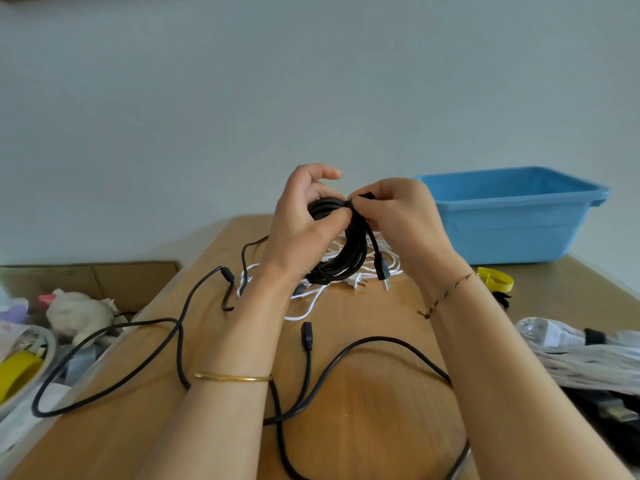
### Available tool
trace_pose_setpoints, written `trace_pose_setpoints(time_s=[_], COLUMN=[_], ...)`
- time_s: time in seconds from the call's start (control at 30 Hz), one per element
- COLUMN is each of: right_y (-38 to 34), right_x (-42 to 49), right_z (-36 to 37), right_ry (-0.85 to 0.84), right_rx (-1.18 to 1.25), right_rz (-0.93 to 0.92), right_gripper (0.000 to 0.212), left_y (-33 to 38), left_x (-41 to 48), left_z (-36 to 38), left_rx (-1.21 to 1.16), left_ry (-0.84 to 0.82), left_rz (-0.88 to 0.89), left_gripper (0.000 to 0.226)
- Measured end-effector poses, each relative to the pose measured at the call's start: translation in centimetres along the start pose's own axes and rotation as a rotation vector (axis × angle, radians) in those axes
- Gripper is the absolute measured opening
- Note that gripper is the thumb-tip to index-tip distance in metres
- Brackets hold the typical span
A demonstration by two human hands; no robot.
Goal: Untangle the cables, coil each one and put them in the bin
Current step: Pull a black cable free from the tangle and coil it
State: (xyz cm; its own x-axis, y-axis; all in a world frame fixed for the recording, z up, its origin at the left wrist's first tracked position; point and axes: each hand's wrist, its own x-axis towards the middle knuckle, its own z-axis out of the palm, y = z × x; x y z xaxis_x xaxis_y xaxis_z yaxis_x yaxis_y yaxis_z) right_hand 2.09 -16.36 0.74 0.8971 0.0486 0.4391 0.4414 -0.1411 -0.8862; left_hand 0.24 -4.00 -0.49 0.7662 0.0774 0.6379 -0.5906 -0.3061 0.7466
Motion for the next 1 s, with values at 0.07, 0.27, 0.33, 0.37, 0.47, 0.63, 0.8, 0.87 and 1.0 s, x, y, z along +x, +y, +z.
trace_pose_setpoints(time_s=[0.07, 0.27, 0.33, 0.37, 0.47, 0.63, 0.8, 0.87, 1.0], right_y=[0.2, 0.6, 0.6, 0.6, 0.6, 1.0, 1.2, 1.2, 0.9], right_x=[0.0, -0.1, -0.1, 0.0, -0.2, -0.1, 0.2, 0.4, 0.5], right_z=[0.3, 1.9, 2.0, 2.0, 1.8, 1.7, 1.3, 1.3, 1.0], right_ry=[0.025, 0.047, 0.008, -0.025, -0.088, -0.055, -0.016, -0.007, -0.063], right_rx=[0.066, 0.205, 0.318, 0.376, 0.453, 0.504, 0.361, 0.219, -0.007], right_rz=[0.031, 0.108, 0.19, 0.209, 0.218, 0.24, 0.173, 0.103, -0.06], right_gripper=[0.013, 0.01, 0.011, 0.009, 0.007, 0.022, 0.007, 0.012, 0.028], left_y=[-0.1, 0.0, 0.0, 0.0, -0.1, -0.5, 0.0, 0.2, 0.6], left_x=[0.0, 0.1, 0.1, 0.1, 0.2, 0.3, 0.3, 0.3, 0.3], left_z=[0.1, 0.3, 0.1, 0.0, -0.3, -0.5, -0.4, -0.4, -0.5], left_rx=[0.022, 0.111, 0.139, 0.159, 0.209, 0.227, 0.208, 0.206, 0.201], left_ry=[-0.003, 0.021, 0.025, 0.014, -0.057, -0.091, -0.108, -0.102, -0.091], left_rz=[0.022, 0.052, 0.063, 0.074, 0.084, 0.087, 0.103, 0.119, 0.148], left_gripper=[0.041, 0.042, 0.043, 0.045, 0.053, 0.061, 0.069, 0.07, 0.072])
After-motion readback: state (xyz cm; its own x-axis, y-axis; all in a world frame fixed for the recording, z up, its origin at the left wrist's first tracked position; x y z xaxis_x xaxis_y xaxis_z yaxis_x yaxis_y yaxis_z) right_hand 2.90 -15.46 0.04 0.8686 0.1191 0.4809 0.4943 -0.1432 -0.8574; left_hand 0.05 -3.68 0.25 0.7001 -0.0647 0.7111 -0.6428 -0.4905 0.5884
